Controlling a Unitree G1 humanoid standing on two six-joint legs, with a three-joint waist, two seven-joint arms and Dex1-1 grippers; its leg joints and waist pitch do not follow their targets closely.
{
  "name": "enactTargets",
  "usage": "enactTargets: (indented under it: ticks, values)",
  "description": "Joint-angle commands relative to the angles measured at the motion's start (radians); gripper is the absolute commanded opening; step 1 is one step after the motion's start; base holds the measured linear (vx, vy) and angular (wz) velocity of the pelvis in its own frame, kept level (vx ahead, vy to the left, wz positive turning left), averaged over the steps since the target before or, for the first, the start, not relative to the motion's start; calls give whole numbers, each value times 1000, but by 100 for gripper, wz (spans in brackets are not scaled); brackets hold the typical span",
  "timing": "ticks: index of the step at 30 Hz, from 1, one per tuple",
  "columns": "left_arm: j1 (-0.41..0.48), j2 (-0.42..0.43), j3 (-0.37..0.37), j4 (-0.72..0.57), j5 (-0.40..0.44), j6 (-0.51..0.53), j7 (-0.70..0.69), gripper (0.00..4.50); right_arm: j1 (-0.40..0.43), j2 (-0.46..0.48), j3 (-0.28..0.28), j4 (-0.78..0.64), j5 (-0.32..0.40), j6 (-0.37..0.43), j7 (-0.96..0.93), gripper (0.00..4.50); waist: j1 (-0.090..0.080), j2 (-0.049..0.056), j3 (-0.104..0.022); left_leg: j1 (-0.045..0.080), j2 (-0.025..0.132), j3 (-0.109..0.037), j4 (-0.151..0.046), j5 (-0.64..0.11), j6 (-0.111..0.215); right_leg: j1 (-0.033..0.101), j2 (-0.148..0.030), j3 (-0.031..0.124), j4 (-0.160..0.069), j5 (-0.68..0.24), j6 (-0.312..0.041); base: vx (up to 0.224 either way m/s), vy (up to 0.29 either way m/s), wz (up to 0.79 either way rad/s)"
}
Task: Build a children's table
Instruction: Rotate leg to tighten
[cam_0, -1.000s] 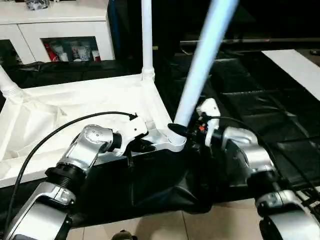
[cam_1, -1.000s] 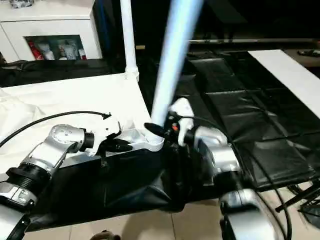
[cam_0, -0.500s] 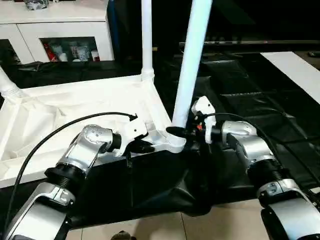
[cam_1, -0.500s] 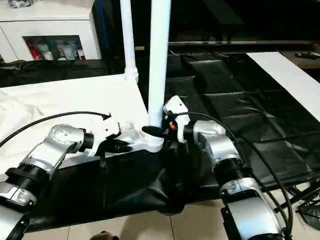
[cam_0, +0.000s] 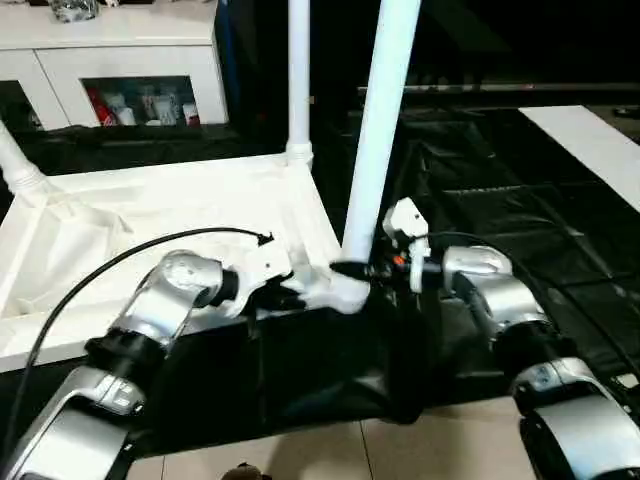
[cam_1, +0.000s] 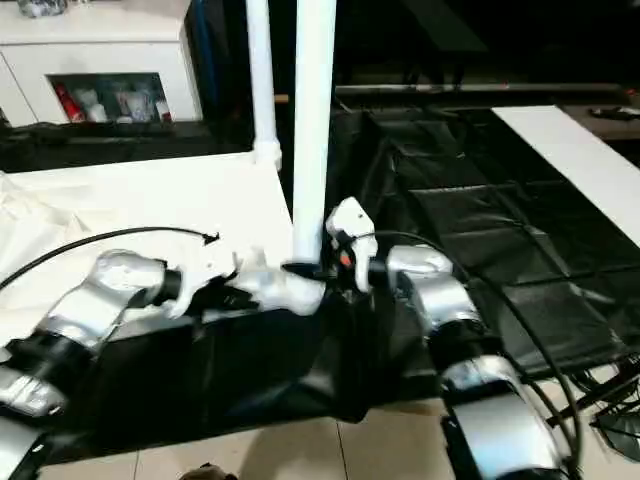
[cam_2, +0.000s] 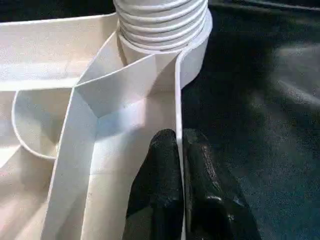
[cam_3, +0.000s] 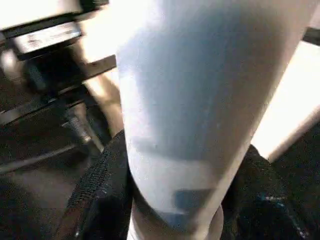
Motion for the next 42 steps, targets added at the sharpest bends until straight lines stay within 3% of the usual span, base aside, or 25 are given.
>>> enactTargets:
  ticks: [1, 5, 6, 9, 12, 17, 21, 24, 32, 33, 35, 42]
  values:
    - [-61, -22, 38, 2, -7, 7, 57, 0, 28, -3, -3, 134, -80, 52, -151, 189, -8, 11, -45, 27, 39, -29, -90, -500, -51, 21, -78, 47, -119, -582, -139, 0, 0, 0]
    - [-106, -70, 80, 62, -17, 85, 162, 0, -20, 43, -59, 201, -61, 83, -347, 189, -17, 14, -47, 30, 37, -34, -91, -521, -55, 19, -77, 38, -131, -624, -109, 0, 0, 0]
    - [-120, -94, 96, 81, -22, 121, 206, 0, -38, 61, -81, 228, -53, 93, -439, 189, -21, 14, -49, 27, 39, -37, -96, -515, -58, 25, -77, 34, -129, -593, -114, 0, 0, 0]
    - [-153, -167, 140, 121, -45, 209, 318, 0, -83, 103, -121, 298, -40, 107, -649, 189, -29, 13, -49, 28, 39, -35, -98, -517, -65, 20, -73, 37, -125, -525, -139, 0, 0, 0]
    - [-174, -249, 158, 136, -49, 296, 428, 0, -123, 153, -149, 355, -25, 113, -796, 189, -27, 16, -53, 24, 39, -32, -100, -491, -60, 23, -73, 40, -120, -451, -159, 0, 0, 0]
    - [-191, -337, 151, 155, -21, 343, 540, 0, -180, 211, -178, 421, -27, 105, -947, 189, -19, 8, -59, 19, 33, -20, -97, -404, -32, 28, -72, 47, -115, -354, -176, 0, 0, 0]
    - [-194, -345, 162, 155, -19, 354, 567, 0, -198, 221, -183, 435, -29, 100, -982, 189, -11, -2, -62, 16, 32, -13, -96, -341, -9, 33, -70, 48, -111, -305, -176, 0, 0, 0]
    - [-189, -341, 168, 138, -24, 382, 575, 0, -212, 230, -192, 450, -32, 92, -998, 189, -9, -2, -64, 13, 31, -11, -95, -299, -1, 36, -70, 48, -107, -270, -180, 0, 0, 0]
    - [-172, -319, 150, 120, -12, 371, 560, 0, -232, 244, -211, 453, -33, 15, -935, 189, -9, 0, -61, 15, 35, -14, -100, -336, -14, 33, -70, 48, -111, -322, -160, 0, 0, 0]
    - [-169, -316, 146, 116, -10, 365, 553, 0, -237, 243, -218, 451, -28, 6, -920, 224, -9, -1, -61, 12, 35, -13, -100, -328, -12, 34, -69, 48, -110, -308, -163, 0, 0, 0]
    - [-161, -303, 132, 103, -3, 347, 529, 0, -250, 233, -231, 443, -19, -14, -893, 248, -11, 0, -61, 12, 35, -12, -99, -320, -7, 35, -69, 49, -108, -292, -170, 0, 0, 0]
    - [-152, -268, 114, 87, -4, 347, 467, 0, -274, 198, -203, 428, -59, -48, -837, 303, -11, 5, -67, 5, 34, -8, -90, -229, 17, 41, -67, 48, -92, -163, -219, 0, 0, 0]
